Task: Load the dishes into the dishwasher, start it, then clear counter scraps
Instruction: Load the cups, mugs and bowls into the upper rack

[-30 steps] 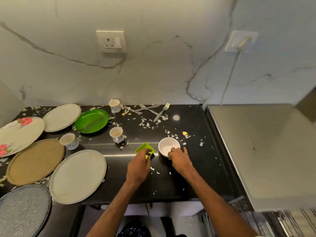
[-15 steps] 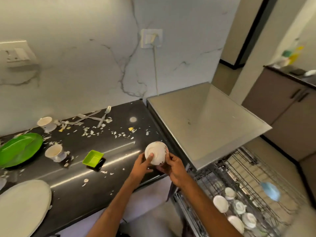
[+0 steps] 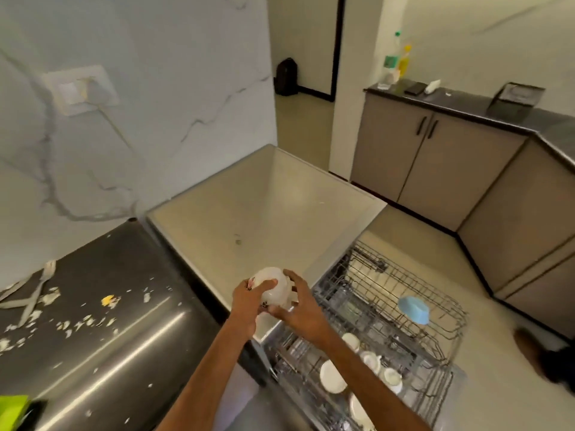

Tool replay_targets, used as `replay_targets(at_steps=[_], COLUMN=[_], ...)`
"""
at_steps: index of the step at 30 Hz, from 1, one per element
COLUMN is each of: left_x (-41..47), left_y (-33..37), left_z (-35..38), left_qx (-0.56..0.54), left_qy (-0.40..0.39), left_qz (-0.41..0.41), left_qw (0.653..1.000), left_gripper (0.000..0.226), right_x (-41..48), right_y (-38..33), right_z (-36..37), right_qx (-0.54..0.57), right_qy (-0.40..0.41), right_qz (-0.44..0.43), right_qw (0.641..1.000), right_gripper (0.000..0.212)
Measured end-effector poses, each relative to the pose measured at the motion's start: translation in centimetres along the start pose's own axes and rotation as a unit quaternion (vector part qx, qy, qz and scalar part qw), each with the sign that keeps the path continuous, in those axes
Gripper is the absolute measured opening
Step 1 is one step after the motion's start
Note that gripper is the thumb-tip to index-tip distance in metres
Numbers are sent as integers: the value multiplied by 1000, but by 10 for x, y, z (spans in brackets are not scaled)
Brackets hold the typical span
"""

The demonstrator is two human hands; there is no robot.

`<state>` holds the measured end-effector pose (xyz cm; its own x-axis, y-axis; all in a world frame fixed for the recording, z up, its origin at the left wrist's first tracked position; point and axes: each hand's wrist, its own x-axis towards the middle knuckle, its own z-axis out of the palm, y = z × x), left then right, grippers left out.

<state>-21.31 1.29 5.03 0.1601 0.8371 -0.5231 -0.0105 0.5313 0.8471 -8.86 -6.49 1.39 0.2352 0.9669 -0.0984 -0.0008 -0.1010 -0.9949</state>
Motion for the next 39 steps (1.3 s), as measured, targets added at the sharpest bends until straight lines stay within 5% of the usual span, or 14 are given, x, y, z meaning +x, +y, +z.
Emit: replay_targets(at_steps=[5,10,13,19,24,28,39], left_x=[7,30,57,135,192,210,216], left_y=[0,-7,-12,-10,-11,-20,-22], left_z=[87,158,191,257,296,300,301], left_qx=[39,222,406,692,762,726,727], left_qy=[-108,-213,-292,-244,-262,-254,-247], left_qz=[-30,1,131,365,368,433,431], left_qw=[993,952,856,573,464,471,475], left_gripper=[43,46,67,85,101,97,86], right_x=[11,6,1,8,48,85,143], right_y=[15,39,59,112,160,200,267], right_z=[-66,-131,-159,-210,-247,-276,-281], right_qx=[-84,-138,-125,-157,-167,-160,-272], right_qy=[89,217,276,320,334,355,309], right_qz=[0,13,59,202,297,348,394], right_qw=[993,966,951,912,879,853,822], right_gripper=[107,95,95,97,104,100,96])
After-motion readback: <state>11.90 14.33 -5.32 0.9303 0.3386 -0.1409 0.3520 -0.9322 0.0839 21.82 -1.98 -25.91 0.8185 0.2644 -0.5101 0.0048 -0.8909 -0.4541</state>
